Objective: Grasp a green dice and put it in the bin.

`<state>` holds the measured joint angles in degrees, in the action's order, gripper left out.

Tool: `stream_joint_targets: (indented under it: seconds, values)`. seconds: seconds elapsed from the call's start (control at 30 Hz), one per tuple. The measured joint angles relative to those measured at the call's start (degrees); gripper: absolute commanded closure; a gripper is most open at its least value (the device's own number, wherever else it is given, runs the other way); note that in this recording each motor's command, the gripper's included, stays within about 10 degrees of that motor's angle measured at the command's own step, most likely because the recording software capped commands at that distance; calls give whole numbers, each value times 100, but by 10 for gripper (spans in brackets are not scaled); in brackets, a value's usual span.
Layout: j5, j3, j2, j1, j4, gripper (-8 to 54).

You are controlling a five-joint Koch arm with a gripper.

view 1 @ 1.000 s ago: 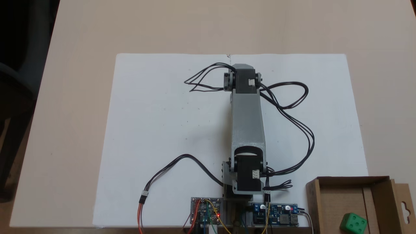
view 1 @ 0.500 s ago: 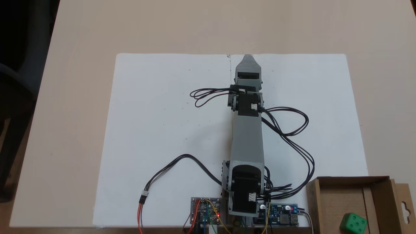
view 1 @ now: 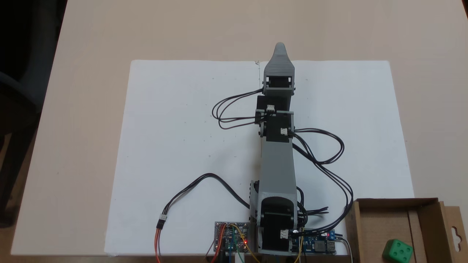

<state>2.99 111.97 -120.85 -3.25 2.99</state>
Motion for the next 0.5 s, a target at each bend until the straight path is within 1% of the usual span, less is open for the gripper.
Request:
stream_joint_targets:
  seconds: [0.5]
  values:
    - [0,2593,-281,26,2074,18]
